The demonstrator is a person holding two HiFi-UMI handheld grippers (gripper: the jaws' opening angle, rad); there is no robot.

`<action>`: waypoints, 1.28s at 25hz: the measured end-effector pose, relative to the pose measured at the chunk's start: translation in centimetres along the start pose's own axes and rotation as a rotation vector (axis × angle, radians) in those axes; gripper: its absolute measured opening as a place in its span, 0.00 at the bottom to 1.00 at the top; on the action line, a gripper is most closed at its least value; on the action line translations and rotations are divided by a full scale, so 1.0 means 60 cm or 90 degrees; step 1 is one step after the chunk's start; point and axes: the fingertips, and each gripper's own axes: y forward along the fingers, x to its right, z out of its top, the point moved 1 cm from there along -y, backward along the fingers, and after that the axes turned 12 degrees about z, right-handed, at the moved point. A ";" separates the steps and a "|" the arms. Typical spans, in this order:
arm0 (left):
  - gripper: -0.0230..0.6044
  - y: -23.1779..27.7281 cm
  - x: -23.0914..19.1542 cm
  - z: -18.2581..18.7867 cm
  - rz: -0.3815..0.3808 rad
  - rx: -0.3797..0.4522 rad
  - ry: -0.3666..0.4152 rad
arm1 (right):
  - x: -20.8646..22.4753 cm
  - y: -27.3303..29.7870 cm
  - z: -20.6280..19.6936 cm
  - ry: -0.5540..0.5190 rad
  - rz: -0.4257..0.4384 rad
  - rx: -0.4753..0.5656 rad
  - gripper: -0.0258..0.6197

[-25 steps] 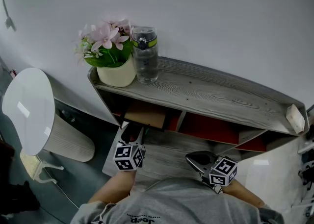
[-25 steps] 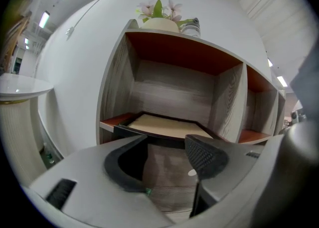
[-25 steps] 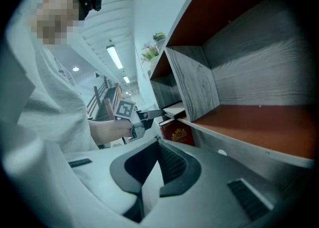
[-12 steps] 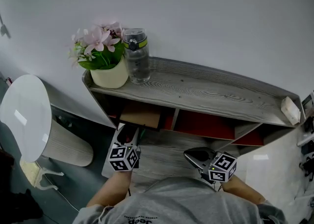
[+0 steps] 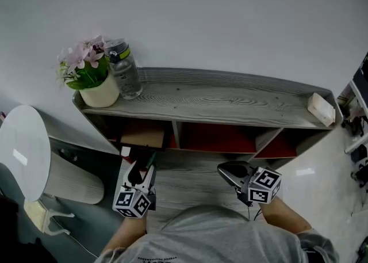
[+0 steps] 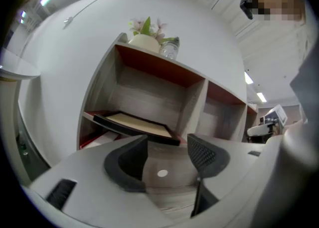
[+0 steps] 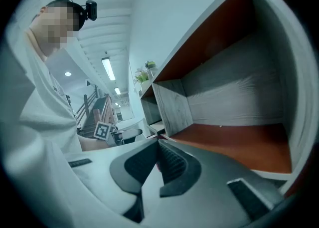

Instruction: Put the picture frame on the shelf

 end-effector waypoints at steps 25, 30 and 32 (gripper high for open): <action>0.06 -0.053 0.314 0.065 -0.369 0.016 -0.010 | 0.016 -0.226 0.020 -0.069 -0.094 0.131 0.06; 0.06 -0.040 0.235 0.065 -0.401 -0.007 -0.019 | 0.008 -0.163 0.024 -0.023 -0.172 0.170 0.06; 0.06 -0.039 0.215 0.063 -0.409 -0.019 -0.001 | 0.001 -0.138 0.028 -0.013 -0.184 0.166 0.06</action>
